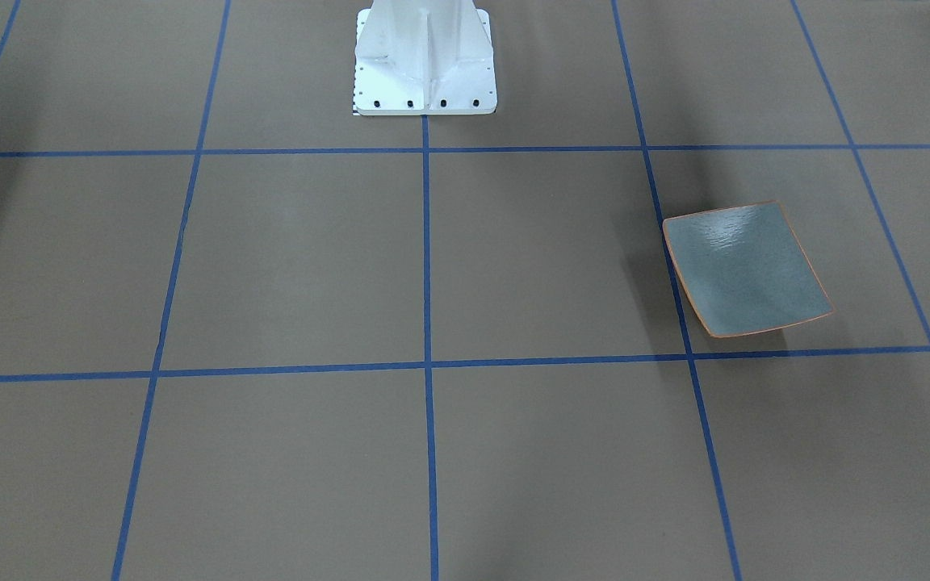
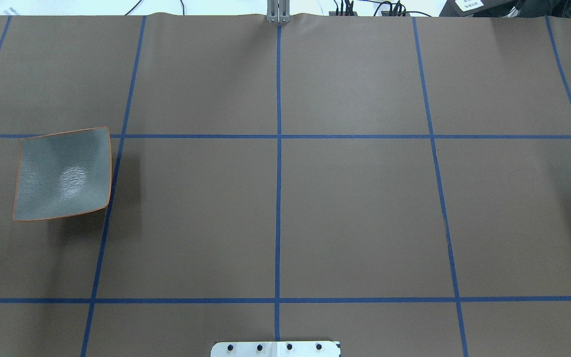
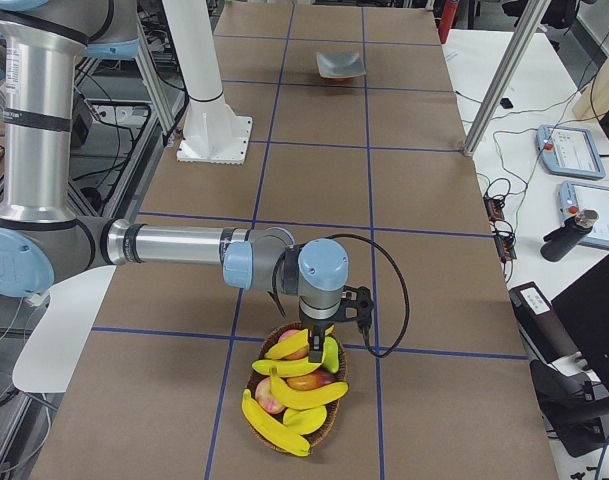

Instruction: Transfer all bananas from basket to plate

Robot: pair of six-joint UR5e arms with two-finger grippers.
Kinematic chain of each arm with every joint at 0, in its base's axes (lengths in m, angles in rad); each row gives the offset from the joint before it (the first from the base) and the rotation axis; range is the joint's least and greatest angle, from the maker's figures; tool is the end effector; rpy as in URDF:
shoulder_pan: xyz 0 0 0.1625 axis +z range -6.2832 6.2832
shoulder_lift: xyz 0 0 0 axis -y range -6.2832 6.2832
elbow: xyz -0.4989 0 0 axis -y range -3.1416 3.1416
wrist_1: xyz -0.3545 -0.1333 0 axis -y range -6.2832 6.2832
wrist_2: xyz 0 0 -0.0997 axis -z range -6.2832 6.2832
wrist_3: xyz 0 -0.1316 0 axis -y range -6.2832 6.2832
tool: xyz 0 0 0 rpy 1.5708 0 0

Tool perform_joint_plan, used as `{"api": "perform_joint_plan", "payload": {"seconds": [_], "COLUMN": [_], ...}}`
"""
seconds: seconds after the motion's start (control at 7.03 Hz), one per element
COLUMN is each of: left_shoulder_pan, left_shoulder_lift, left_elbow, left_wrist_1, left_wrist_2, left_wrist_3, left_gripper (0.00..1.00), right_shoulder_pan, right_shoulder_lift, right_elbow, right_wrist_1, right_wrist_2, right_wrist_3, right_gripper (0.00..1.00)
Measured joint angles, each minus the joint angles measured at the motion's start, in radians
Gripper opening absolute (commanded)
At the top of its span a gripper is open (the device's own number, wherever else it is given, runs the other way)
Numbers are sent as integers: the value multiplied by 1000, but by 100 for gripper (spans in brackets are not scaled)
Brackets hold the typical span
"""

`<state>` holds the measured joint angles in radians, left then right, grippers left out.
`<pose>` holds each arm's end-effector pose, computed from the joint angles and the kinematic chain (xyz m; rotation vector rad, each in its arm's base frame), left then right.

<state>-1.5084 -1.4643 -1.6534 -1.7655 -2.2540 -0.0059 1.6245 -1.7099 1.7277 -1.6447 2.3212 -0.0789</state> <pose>-0.0241 -0.4193 0.7507 0.1408 0.6870 0.1125 0.0639 -0.3765 0.7520 -0.0036 -0.7521 -0.0029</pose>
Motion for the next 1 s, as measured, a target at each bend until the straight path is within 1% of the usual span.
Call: {"api": "perform_joint_plan", "payload": {"seconds": [0.28,0.57,1.0], "left_shoulder_pan": [0,1,2], "left_shoulder_lift": [0,1,-1], "left_elbow": [1,8,29], "left_wrist_1": [-3,-7,-12], "left_wrist_2": [-6,-8,-9], "left_wrist_3": [-3,-4,-2], "left_gripper": [100,100,100], "right_shoulder_pan": [-1,-12,-95], "right_shoulder_lift": [0,-29,-48], "right_elbow": [4,1,-67], "right_wrist_1": [0,-1,-3], "right_wrist_2": [5,43,71], "right_wrist_3": [7,-25,-161], "right_gripper": [100,100,100]}}
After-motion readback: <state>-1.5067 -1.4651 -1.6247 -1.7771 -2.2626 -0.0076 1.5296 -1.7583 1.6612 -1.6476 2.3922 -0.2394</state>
